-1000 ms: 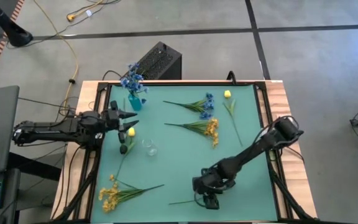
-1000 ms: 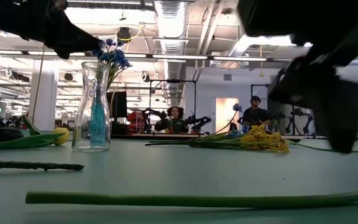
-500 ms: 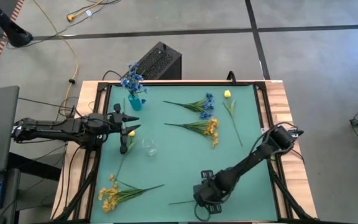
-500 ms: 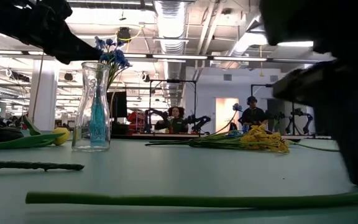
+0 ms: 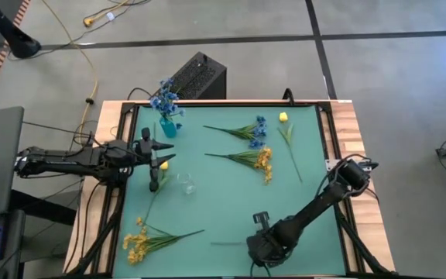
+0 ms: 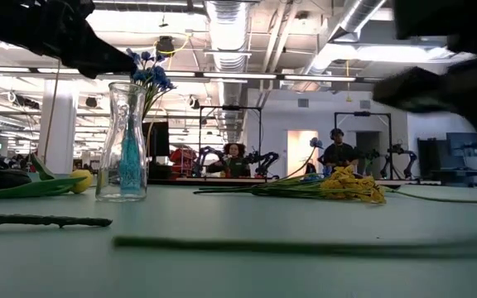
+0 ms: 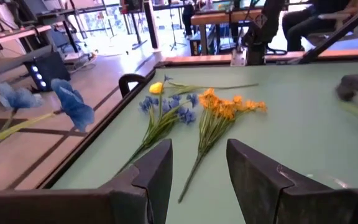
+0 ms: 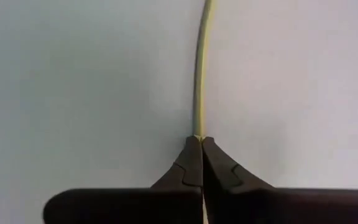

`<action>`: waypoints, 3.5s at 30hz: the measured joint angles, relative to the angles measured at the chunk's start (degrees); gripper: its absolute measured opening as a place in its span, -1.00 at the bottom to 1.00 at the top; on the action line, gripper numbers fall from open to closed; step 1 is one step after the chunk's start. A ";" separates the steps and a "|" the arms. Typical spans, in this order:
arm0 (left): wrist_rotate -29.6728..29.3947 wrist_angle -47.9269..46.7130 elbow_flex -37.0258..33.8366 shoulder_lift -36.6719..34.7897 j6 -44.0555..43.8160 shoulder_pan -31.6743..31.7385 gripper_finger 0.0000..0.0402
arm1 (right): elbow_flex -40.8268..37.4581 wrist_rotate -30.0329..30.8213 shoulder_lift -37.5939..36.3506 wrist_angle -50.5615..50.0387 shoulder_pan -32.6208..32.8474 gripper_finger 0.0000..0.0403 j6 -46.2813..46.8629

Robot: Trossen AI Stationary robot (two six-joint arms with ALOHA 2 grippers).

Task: Sort flowers into vase by color
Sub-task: Put the bottom black flower into the blue vase

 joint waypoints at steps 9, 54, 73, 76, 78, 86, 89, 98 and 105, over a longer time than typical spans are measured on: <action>0.00 0.87 0.00 0.02 1.25 0.00 -0.30 | 13.48 22.61 -0.07 -22.59 -7.02 -0.92 -20.79; 13.63 9.17 18.73 31.80 -2.16 11.36 -0.30 | 33.30 45.26 -0.15 -1.51 -34.92 -0.91 -118.28; 8.53 10.05 18.73 33.29 -3.81 12.13 -0.30 | 33.30 38.44 -0.15 10.28 -33.71 -0.91 -128.49; 8.52 10.07 18.73 33.29 -3.17 12.13 -0.30 | 33.30 38.23 -0.15 11.08 -33.71 -0.91 -128.61; 8.52 10.09 18.72 33.29 -3.04 12.13 -0.30 | 33.30 38.21 -0.15 11.11 -33.71 -0.91 -128.70; 8.83 10.05 18.71 33.29 -3.02 12.13 -0.63 | 33.30 34.58 -0.15 12.25 -33.74 -0.87 -128.79; 10.90 10.09 18.71 33.29 -2.20 12.13 -0.92 | 33.30 33.77 -0.15 12.40 -33.74 -0.81 -128.59; 11.89 11.13 18.64 33.29 -1.99 12.16 -1.00 | 33.30 32.46 -0.15 12.28 -34.67 -0.62 -128.38; 5.13 12.12 18.63 30.96 0.32 12.15 -1.00 | 33.30 30.53 -0.15 12.09 -35.07 -0.27 -113.89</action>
